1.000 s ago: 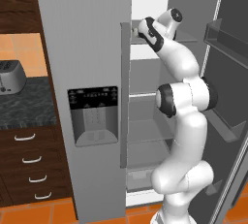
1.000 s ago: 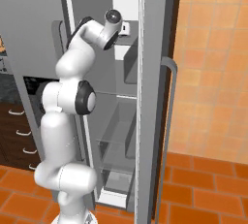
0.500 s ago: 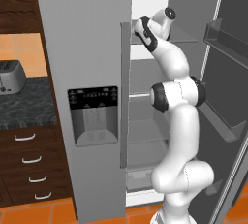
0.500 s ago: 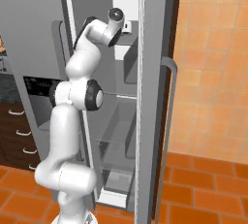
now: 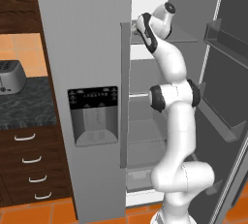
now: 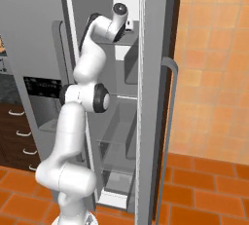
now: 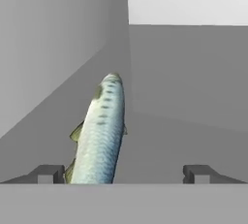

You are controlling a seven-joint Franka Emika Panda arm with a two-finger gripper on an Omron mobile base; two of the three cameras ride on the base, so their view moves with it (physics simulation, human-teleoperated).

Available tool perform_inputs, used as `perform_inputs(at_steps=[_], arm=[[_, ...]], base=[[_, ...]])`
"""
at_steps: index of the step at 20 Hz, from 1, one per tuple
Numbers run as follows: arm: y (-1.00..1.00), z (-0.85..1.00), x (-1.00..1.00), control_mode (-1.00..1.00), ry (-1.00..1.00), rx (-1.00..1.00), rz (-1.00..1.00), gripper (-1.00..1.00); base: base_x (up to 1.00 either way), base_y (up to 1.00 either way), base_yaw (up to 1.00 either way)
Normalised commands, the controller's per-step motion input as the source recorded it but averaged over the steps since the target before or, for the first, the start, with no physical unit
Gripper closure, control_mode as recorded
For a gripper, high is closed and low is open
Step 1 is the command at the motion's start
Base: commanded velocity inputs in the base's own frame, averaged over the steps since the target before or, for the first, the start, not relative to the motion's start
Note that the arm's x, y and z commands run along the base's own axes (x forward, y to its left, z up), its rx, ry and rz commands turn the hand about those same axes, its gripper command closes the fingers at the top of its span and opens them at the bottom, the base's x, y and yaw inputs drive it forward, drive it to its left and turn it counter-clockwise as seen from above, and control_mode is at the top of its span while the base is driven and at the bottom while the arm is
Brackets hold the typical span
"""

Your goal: Place one bell pepper and one fish in each tupperware on the nearby counter, to pack two identical lunches.

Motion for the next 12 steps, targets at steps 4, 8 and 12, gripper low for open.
perform_inputs(at_steps=[4, 8, 12], arm=[[0.01, -0.72, -0.05, -1.00, -0.01, -0.03, 0.04, 1.00], [-0.02, -0.26, 0.00, -1.00, -0.09, 0.00, 0.00, 1.00], [-0.06, -0.21, -0.31, -1.00, -0.13, 0.00, 0.00, 1.00]], base=[[0.00, 0.00, 0.00], [0.00, 0.00, 0.00], [0.00, 0.00, 0.00]])
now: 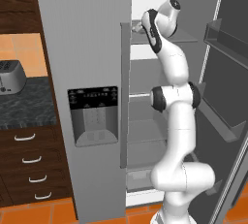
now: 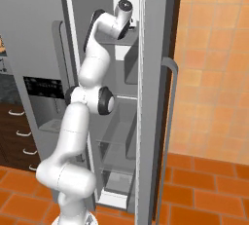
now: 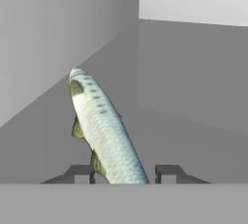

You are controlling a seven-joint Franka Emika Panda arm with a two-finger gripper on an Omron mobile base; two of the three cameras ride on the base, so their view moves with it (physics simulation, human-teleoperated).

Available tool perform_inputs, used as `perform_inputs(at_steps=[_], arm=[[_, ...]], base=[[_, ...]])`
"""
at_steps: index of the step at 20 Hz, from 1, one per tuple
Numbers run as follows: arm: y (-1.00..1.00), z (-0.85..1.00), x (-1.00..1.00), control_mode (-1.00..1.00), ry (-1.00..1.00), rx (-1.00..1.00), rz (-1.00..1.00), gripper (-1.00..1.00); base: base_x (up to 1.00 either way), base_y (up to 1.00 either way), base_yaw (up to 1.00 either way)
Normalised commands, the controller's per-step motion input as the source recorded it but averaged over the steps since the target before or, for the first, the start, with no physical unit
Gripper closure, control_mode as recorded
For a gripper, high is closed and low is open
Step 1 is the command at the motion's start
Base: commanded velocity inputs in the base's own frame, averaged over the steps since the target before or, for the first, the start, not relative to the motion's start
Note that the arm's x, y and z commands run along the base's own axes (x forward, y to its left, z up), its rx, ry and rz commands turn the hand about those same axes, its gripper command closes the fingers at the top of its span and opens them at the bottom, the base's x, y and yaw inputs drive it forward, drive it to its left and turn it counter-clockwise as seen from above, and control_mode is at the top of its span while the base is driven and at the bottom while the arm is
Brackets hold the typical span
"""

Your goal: Place one bell pepper and one fish in each tupperware on the nearby counter, to pack two identical lunches.

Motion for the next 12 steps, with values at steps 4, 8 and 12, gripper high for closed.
perform_inputs(at_steps=[4, 8, 12], arm=[[-0.04, -0.07, -1.00, -1.00, -0.38, 0.00, 0.00, 1.00], [0.00, -0.49, -1.00, -1.00, -0.47, -0.01, 0.00, 1.00], [0.00, -1.00, -1.00, -1.00, -0.50, -0.08, 0.00, 1.00]], base=[[0.00, 0.00, 0.00], [0.00, 0.00, 0.00], [0.00, 0.00, 0.00]])
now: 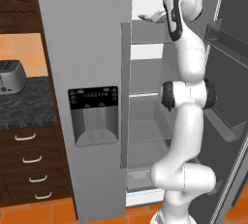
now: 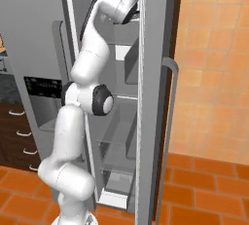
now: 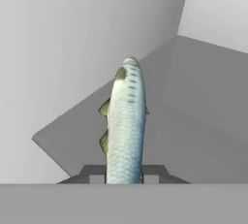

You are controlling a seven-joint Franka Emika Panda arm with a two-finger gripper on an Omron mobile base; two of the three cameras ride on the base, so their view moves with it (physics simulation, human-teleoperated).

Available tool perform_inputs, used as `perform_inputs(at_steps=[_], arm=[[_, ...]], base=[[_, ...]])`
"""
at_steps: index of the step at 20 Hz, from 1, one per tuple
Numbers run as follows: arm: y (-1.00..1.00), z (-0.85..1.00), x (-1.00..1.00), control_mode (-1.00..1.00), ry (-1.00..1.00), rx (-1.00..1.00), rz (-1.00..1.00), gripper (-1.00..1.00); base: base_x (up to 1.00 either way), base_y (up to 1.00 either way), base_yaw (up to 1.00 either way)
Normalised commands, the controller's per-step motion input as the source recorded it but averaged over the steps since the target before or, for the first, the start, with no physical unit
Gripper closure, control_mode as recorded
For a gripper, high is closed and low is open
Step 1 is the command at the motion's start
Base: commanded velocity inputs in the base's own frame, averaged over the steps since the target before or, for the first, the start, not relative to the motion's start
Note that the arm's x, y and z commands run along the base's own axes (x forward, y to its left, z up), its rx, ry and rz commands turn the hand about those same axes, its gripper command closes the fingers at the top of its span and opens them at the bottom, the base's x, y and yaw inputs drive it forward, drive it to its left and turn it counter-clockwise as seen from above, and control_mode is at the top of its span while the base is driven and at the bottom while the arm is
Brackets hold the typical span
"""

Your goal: Place one bell pepper and one fish in each tupperware on the nearby counter, to pack two identical lunches.

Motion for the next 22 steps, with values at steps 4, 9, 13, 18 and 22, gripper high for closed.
perform_inputs(at_steps=[4, 9, 13, 18, 22], arm=[[0.14, -1.00, -1.00, -1.00, -0.46, -0.07, 0.00, 1.00], [0.37, -1.00, -1.00, -1.00, -0.40, -0.09, -0.02, 1.00], [0.72, -0.92, -1.00, -1.00, -0.32, -0.10, -0.06, 1.00], [0.74, 0.19, -1.00, -1.00, -0.32, -0.09, -0.06, 1.00], [0.20, 0.01, -1.00, -1.00, -0.12, -0.03, -0.14, 1.00]], base=[[0.00, 0.00, 0.00], [0.00, 0.00, 0.00], [0.00, 0.00, 0.00], [0.00, 0.00, 0.00], [0.00, 0.00, 0.00]])
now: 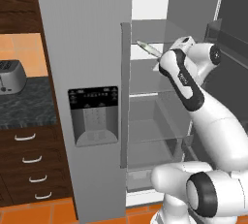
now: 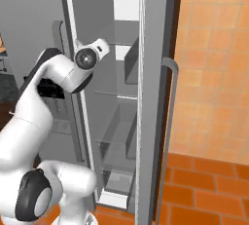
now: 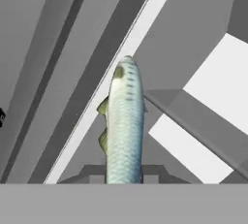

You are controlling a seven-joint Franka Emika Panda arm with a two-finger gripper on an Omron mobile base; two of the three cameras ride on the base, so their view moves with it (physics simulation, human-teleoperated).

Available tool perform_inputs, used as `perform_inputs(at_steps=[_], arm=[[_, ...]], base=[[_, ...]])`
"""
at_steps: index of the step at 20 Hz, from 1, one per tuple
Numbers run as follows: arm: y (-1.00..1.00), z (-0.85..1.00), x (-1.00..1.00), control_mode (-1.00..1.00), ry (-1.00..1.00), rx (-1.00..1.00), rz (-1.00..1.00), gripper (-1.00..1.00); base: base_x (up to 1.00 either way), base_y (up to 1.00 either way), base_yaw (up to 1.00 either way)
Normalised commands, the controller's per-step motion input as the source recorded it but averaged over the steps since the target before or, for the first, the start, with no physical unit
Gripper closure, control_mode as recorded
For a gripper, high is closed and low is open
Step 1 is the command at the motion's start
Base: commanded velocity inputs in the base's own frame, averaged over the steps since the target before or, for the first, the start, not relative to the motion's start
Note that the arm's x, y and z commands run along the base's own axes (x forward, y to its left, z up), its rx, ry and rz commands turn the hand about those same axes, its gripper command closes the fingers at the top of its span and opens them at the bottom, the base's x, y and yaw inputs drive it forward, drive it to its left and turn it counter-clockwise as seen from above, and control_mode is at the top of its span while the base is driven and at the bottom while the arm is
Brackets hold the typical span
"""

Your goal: Place one bell pepper and one fish in each tupperware on the nearby counter, to pack two identical lunches.

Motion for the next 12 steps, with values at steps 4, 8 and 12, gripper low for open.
perform_inputs(at_steps=[4, 8, 12], arm=[[-0.13, -0.32, -1.00, -1.00, -0.08, 0.00, -0.14, 1.00], [-0.05, -0.48, -1.00, -1.00, 0.08, -0.01, -0.09, 1.00], [0.30, -0.37, -0.75, 1.00, 0.06, -0.13, 0.10, 1.00]], base=[[0.00, 0.00, 0.00], [0.00, 0.00, 0.00], [-0.25, 0.25, 0.08]])
